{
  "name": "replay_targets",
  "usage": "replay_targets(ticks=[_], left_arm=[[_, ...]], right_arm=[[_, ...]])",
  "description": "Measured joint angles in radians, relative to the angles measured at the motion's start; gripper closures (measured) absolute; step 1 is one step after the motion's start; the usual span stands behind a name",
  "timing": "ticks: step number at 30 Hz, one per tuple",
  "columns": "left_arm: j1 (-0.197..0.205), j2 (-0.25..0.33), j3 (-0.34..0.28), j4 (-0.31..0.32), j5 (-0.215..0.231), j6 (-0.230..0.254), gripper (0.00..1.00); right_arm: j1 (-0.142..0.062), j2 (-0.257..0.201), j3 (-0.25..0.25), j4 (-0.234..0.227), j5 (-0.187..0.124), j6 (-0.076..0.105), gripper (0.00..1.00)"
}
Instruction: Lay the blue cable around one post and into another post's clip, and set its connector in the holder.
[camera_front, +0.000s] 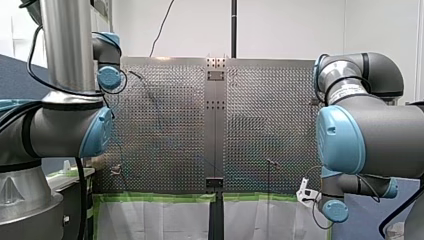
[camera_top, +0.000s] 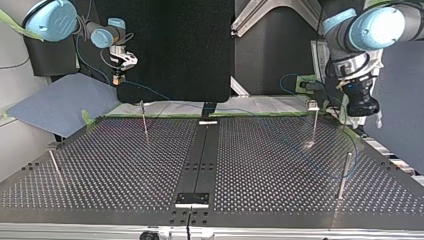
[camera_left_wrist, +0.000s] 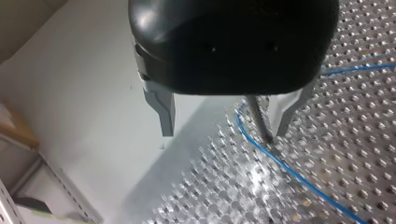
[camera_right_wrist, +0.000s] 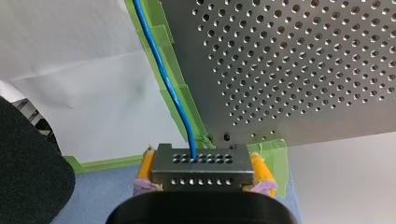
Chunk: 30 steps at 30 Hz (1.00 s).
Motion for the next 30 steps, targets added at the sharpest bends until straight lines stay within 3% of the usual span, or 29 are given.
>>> replay_targets(ticks=[12, 20, 30], left_arm=[[-0.003, 0.093, 0.100, -0.104, 0.078, 0.104, 0.00], [-0.004, 0.102, 0.165, -0.169, 0.079, 0.169, 0.00], [-0.011, 0.102, 0.259, -0.263, 0.113, 0.263, 0.00]], right_arm=[[0.002, 0.000, -0.007, 0.011, 0.000, 0.000, 1.00], [0.003, 0.000, -0.008, 0.012, 0.000, 0.000, 1.00], [0.007, 0.000, -0.009, 0.010, 0.000, 0.000, 1.00]])
